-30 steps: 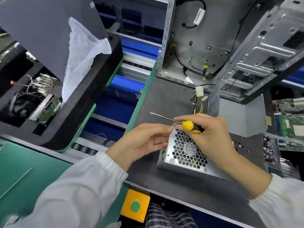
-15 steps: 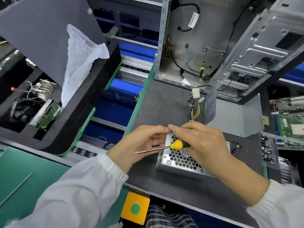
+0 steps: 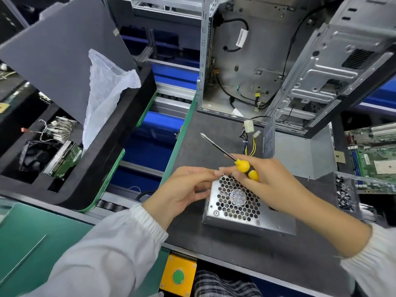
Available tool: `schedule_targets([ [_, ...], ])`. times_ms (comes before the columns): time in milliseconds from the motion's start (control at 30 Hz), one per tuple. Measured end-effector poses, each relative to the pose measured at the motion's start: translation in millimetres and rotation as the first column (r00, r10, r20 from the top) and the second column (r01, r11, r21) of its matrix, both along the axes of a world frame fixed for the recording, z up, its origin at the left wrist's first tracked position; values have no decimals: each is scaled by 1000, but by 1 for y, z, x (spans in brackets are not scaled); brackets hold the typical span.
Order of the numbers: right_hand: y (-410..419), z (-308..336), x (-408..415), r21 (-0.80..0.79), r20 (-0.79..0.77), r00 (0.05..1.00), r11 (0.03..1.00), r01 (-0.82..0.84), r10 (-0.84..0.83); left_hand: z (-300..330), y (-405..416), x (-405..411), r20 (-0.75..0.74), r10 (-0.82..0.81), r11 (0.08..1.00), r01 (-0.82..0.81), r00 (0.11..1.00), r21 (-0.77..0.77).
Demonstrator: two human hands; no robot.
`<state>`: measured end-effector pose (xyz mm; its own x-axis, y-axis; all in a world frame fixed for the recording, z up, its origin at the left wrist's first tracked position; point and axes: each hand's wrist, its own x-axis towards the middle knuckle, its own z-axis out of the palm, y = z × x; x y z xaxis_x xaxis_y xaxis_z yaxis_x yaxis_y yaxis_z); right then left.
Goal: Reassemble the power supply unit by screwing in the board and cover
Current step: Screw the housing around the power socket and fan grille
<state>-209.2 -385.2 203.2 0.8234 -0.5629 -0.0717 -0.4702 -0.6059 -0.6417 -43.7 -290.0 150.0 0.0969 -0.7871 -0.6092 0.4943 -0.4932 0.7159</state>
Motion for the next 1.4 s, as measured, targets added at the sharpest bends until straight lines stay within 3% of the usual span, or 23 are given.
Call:
schedule_targets([
  [133,-8,14,7,5,-61,996,997,-72,72,1,1,0,18,2,1000,-2,1000,-21],
  [233,-25,34,-1,-188,-207,975,975,-122,82,-1,0,1,-15,0,1000,-1,1000,-21],
  [400,-36,68,-28,-378,-460,870,848,-371,175,-2,0,2,-44,-6,1000,5,999,-24],
  [667,-31,81,-28,-514,-473,867,749,-417,158,-2,-1,3,-93,-8,1000,6,996,-20],
  [1100,-29,85,-16,-522,-586,802,705,-480,113,-1,-3,3,-101,2,1000,-2,995,4],
  [1200,-25,98,-8,-514,-684,720,622,-591,118,0,-3,3,-88,-2,1000,3,996,10],
  [1400,-10,116,31,-498,-843,535,298,-815,56,4,-3,3,-96,20,999,-17,995,30],
])
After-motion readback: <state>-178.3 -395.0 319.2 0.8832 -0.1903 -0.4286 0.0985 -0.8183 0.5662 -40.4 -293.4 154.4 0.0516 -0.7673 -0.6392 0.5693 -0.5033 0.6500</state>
